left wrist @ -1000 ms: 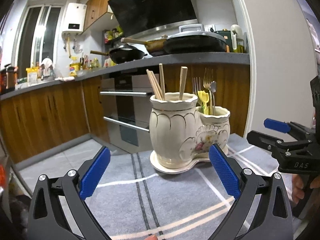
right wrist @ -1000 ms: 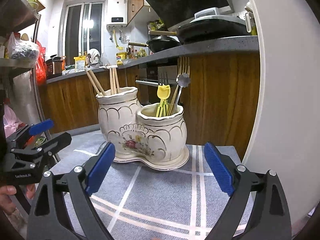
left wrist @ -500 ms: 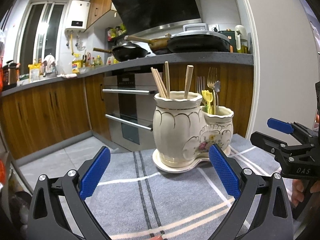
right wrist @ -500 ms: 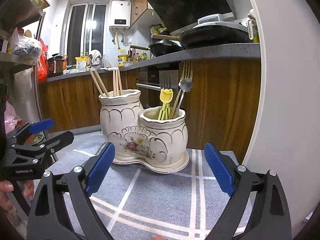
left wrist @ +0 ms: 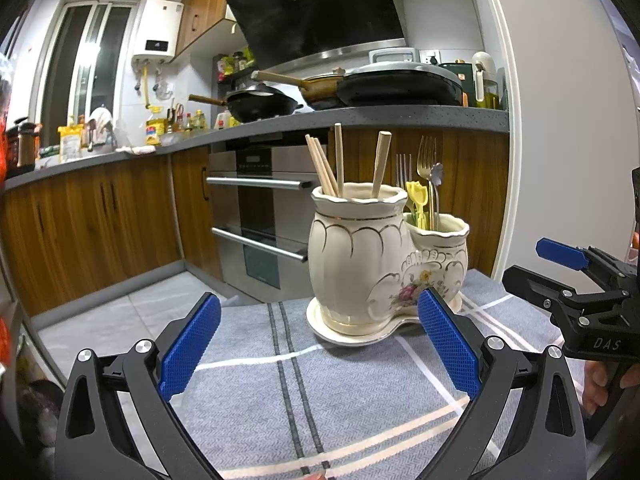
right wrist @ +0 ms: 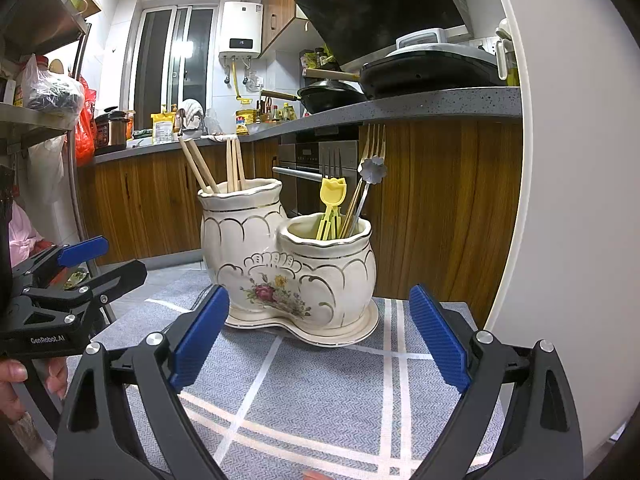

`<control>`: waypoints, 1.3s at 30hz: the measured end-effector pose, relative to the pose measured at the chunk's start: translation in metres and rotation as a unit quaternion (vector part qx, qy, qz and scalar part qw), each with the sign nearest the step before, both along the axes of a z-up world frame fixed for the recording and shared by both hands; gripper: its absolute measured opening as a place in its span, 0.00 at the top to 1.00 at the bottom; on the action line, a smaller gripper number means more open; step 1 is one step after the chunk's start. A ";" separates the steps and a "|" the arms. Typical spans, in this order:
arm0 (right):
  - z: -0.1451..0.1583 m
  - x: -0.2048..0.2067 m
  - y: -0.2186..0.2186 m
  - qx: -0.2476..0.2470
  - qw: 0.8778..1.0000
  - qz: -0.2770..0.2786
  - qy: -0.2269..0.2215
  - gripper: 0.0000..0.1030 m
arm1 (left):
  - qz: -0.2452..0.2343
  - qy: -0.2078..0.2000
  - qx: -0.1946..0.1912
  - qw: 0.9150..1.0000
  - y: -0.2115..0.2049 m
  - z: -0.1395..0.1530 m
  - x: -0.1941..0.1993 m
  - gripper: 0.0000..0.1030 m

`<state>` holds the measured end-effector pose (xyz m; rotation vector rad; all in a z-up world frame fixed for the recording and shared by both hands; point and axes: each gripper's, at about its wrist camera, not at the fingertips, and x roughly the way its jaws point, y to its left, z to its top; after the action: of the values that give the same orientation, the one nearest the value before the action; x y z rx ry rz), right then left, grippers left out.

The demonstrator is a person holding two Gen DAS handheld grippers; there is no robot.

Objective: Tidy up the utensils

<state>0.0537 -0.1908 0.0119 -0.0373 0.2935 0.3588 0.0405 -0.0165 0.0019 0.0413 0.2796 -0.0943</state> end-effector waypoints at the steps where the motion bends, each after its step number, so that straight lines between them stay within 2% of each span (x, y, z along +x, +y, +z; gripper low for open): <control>1: 0.000 0.000 0.000 0.000 1.000 0.000 0.000 0.12 | 0.000 0.000 0.000 1.000 0.000 0.000 0.000 0.05; 12: 0.000 0.000 0.000 0.000 1.000 0.000 0.000 0.09 | 0.000 0.000 0.000 1.000 0.000 0.000 0.000 0.05; 39: 0.000 0.000 0.000 0.000 1.000 0.000 0.000 0.08 | 0.000 0.000 -0.001 1.000 0.000 0.000 0.000 0.05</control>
<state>0.0535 -0.1911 0.0122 -0.0375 0.2933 0.3587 0.0406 -0.0161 0.0016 0.0399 0.2788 -0.0947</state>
